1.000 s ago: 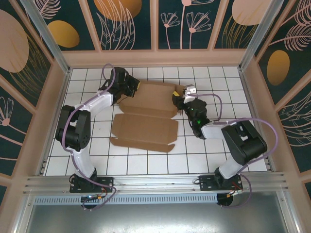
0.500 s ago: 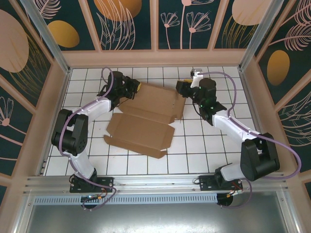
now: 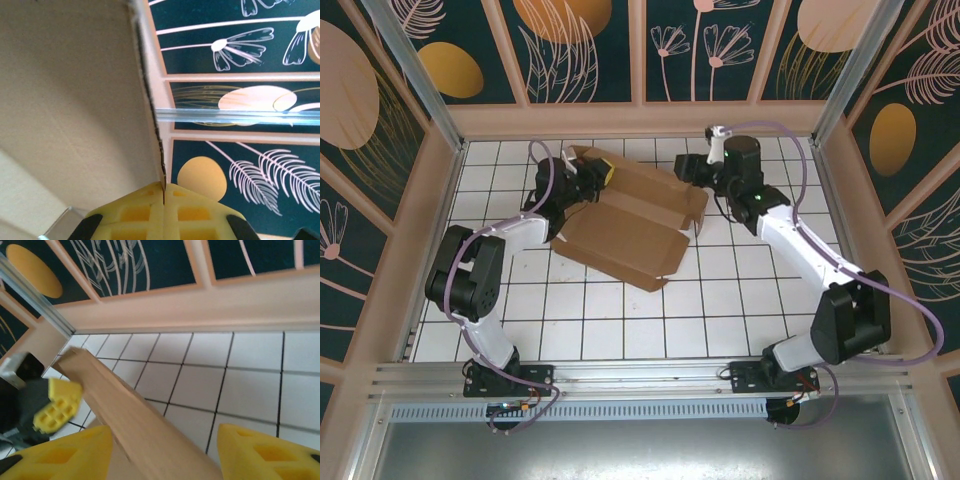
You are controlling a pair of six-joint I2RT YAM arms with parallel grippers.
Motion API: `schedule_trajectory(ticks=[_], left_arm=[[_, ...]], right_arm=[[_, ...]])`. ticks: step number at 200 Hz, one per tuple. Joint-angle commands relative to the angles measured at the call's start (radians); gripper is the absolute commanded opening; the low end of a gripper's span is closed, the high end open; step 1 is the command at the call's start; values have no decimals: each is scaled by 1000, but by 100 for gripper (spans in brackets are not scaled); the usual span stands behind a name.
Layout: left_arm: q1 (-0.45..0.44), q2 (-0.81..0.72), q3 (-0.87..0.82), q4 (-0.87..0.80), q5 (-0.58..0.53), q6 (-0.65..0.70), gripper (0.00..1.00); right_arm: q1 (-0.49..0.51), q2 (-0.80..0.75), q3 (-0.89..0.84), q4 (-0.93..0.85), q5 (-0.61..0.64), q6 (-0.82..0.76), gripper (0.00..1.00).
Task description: Fold the paper box
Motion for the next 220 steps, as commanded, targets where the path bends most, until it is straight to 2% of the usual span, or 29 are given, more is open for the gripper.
schedule_trajectory(ticks=[1, 32, 69, 95, 154, 168, 199, 220], left_arm=[[0, 11, -19, 168, 71, 41, 0], [0, 58, -49, 236, 123, 37, 0], [0, 65, -40, 196, 126, 73, 0], [0, 66, -31, 157, 118, 91, 0], [1, 90, 17, 111, 121, 118, 4], [5, 86, 11, 107, 123, 122, 8], [11, 84, 9, 106, 130, 136, 25], [13, 89, 12, 131, 140, 142, 32]], right_arm=[[20, 90, 124, -135, -41, -70, 60], [78, 246, 261, -256, -7, -174, 63], [106, 365, 340, -300, 97, -249, 69], [114, 429, 372, -331, 89, -277, 68], [112, 469, 334, -310, 89, -303, 62], [113, 464, 315, -299, 85, -303, 61], [115, 438, 279, -264, 75, -296, 61], [115, 430, 275, -261, 69, -292, 60]])
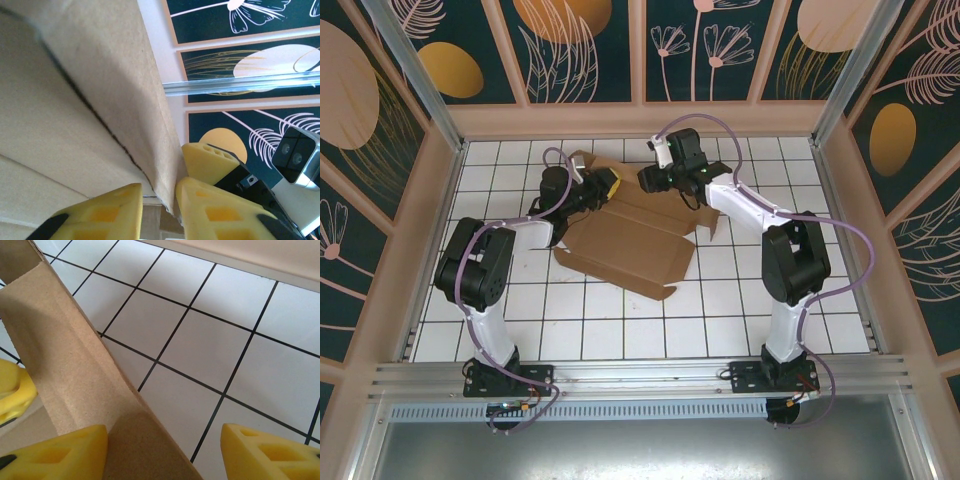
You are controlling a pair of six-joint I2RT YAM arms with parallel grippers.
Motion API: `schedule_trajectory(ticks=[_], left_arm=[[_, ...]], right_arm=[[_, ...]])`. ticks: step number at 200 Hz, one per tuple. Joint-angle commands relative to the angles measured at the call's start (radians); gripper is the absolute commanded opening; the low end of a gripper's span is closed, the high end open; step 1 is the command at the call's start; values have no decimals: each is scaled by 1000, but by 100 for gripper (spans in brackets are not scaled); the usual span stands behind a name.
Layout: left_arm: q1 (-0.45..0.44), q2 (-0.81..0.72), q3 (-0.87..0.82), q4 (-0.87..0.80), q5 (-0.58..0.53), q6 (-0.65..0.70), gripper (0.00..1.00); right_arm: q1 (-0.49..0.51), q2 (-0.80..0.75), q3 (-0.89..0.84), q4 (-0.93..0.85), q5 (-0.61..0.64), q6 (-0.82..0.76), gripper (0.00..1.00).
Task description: Fold the paper box
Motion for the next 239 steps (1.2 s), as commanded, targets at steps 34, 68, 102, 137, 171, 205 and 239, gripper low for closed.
schedule_trajectory(ticks=[34, 68, 102, 137, 171, 205, 239], left_arm=[[17, 28, 58, 46, 38, 39, 35], [22, 64, 103, 16, 28, 55, 35], [22, 84, 102, 58, -4, 27, 35], [22, 84, 90, 64, -28, 12, 42], [14, 92, 85, 90, -50, -4, 47], [1, 120, 109, 128, -67, -36, 37], [-7, 138, 106, 161, -84, -57, 17]], right_arm=[[3, -4, -40, -49, 0, -9, 60], [4, -3, -38, -51, -14, -5, 59], [6, -1, -35, -48, -22, 1, 59], [9, 2, -29, -48, -19, 4, 58], [11, 2, -26, -47, -25, 5, 58], [14, 5, -23, -48, -30, 7, 56], [14, 6, -14, -54, -34, 7, 54]])
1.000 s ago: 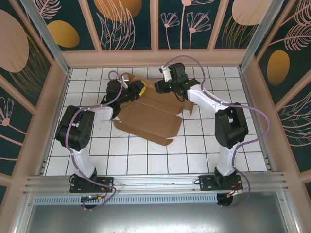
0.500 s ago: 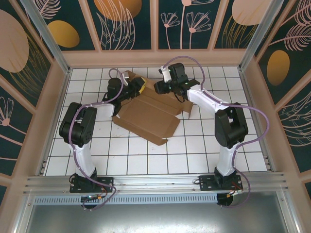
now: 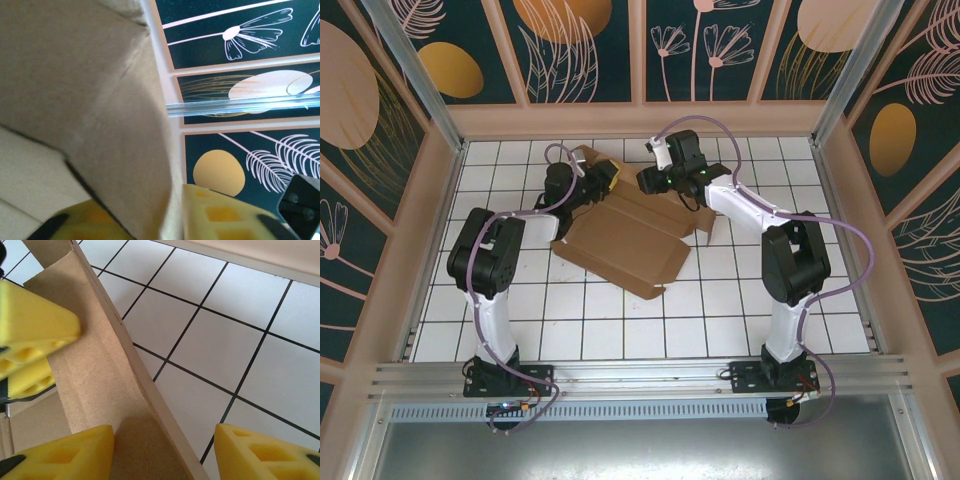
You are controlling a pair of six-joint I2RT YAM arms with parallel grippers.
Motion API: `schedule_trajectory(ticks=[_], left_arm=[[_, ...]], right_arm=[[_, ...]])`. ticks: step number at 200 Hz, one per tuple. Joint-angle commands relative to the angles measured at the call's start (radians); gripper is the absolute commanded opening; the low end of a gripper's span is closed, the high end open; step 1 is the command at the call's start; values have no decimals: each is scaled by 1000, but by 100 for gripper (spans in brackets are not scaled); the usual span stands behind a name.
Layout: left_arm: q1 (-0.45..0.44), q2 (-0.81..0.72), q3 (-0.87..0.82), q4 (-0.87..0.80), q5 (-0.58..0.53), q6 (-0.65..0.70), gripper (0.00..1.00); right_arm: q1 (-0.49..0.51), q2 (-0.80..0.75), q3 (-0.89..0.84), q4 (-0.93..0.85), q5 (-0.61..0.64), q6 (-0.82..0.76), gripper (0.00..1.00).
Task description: Fold the paper box
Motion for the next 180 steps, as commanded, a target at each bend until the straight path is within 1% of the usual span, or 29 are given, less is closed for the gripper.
schedule_trajectory(ticks=[1, 15, 24, 44, 56, 60, 86, 98, 111, 134, 147, 158, 162, 180], left_arm=[[-8, 16, 17, 77, -18, -20, 16], [-9, 2, -6, 84, -45, -24, 9], [-9, -16, -24, 76, -79, -21, 7], [-9, -61, -71, 67, -160, -27, 3], [-10, -88, -89, 63, -212, -48, 1], [-11, -97, -118, 63, -227, -56, 0], [-24, -152, -169, 43, -347, -96, 0], [-39, -171, -180, 23, -391, -109, 0], [-62, -191, -185, -3, -443, -117, 0], [-111, -235, -201, -57, -547, -119, 0], [-136, -266, -218, -80, -611, -108, 0], [-148, -272, -236, -89, -649, -101, 0], [-150, -301, -244, -87, -661, -99, 0], [-152, -323, -284, -68, -696, -90, 0]], right_arm=[[10, 9, -2, -64, -2, 3, 54], [10, 5, 5, -68, 7, 8, 54], [10, -4, 10, -70, 10, 14, 55], [10, -44, 24, -71, 3, 50, 60], [8, -79, 21, -59, 1, 93, 62], [7, -89, 21, -58, 0, 109, 63], [-1, -168, -9, -29, 26, 238, 62], [-18, -202, -35, -16, 9, 303, 61], [-49, -232, -71, 11, -53, 369, 60], [-116, -250, -128, 41, -183, 582, 55], [-144, -251, -158, 57, -251, 657, 54], [-147, -262, -183, 72, -240, 689, 55], [-144, -265, -190, 74, -230, 701, 56], [-135, -268, -211, 45, -182, 729, 58]])
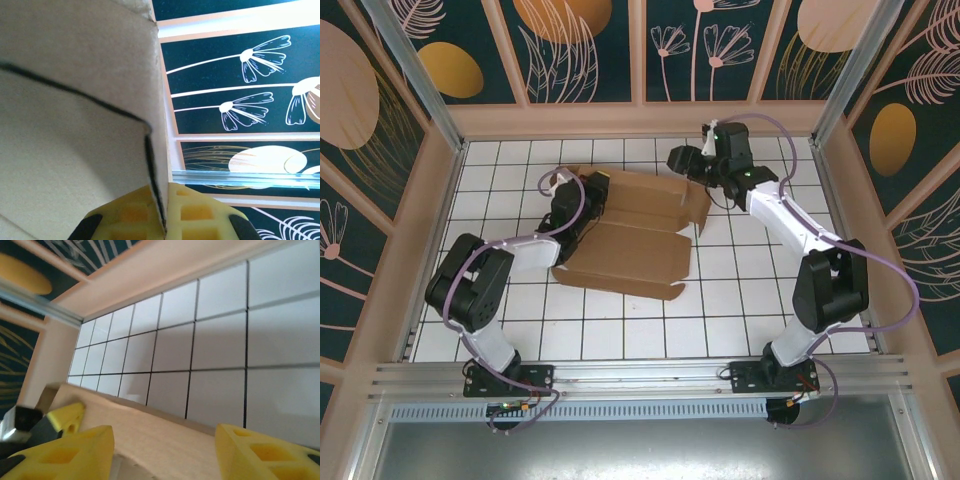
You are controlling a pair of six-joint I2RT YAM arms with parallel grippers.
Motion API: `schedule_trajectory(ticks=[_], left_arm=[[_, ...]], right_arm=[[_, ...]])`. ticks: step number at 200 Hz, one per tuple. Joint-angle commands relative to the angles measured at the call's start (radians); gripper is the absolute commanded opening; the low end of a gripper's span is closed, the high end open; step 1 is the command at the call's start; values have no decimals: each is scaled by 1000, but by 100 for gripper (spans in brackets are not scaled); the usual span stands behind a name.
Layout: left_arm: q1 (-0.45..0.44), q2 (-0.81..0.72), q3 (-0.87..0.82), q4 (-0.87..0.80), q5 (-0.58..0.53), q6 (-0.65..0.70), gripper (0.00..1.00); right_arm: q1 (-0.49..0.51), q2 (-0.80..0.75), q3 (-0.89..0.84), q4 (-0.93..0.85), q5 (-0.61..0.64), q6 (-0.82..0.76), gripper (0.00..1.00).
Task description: Fold the paper box
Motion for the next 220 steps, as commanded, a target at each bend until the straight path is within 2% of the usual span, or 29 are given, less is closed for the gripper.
schedule_trajectory(ticks=[1, 14, 58, 89, 137, 161, 183, 202, 220], left_arm=[[0, -53, -52, -14, -131, 21, 0], [0, -57, -90, 33, -142, 27, 0], [0, -12, -165, 208, -92, 20, 0], [0, -11, -183, 227, -93, 18, 0], [0, -12, -189, 221, -94, 15, 0], [0, -13, -185, 214, -90, 15, 0], [0, -16, -188, 214, -90, 16, 0], [0, -22, -193, 210, -99, 19, 0], [0, -31, -196, 199, -107, 26, 0]], right_arm=[[21, -16, -37, -3, -15, 124, 58], [22, -31, -79, 15, 9, 137, 59], [19, -23, -160, 98, -28, 128, 63], [18, 10, -157, 110, -24, 104, 63], [39, 70, -148, 220, -158, 169, 63], [40, 85, -152, 251, -177, 206, 58], [24, 83, -185, 307, -196, 246, 44], [20, 66, -176, 248, -129, 188, 43], [40, 18, -147, 99, 61, 72, 51]])
